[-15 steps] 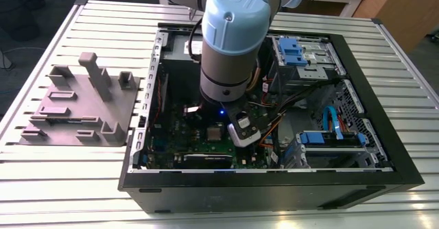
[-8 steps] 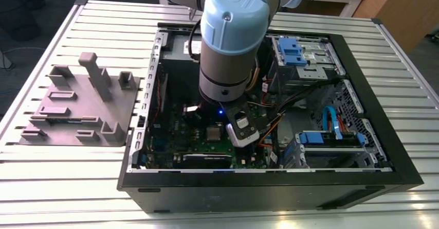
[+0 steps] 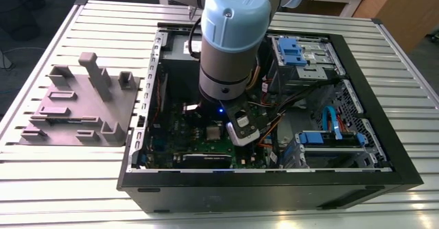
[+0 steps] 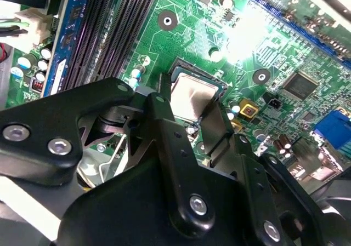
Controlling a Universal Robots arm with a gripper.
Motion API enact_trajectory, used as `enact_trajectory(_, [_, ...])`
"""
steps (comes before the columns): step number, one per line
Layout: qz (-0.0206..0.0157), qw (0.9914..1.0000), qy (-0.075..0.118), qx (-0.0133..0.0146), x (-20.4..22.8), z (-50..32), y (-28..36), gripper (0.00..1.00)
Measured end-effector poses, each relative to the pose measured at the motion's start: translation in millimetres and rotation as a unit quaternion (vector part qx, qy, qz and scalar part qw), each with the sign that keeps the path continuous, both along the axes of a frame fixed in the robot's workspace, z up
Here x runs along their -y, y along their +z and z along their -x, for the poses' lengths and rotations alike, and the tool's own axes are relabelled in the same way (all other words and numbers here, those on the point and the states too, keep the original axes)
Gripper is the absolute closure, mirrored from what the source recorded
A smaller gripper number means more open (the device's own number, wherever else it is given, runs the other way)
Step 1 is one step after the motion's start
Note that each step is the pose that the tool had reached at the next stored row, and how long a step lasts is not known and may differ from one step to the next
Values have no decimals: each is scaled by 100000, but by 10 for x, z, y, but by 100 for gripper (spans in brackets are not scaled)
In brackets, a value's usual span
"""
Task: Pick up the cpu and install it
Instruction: 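Place the cpu into insertion slot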
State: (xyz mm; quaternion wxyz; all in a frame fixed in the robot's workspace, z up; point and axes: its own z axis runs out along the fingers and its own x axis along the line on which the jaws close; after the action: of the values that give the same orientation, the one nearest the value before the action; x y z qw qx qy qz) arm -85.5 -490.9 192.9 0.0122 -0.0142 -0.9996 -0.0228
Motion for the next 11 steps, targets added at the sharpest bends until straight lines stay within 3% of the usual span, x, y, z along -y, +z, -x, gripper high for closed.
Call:
enact_trajectory(7, [14,100000,-3,-20,0,-23,-16,53])
enact_trajectory(11, [14,100000,-1,-18,0,-23,-22,45])
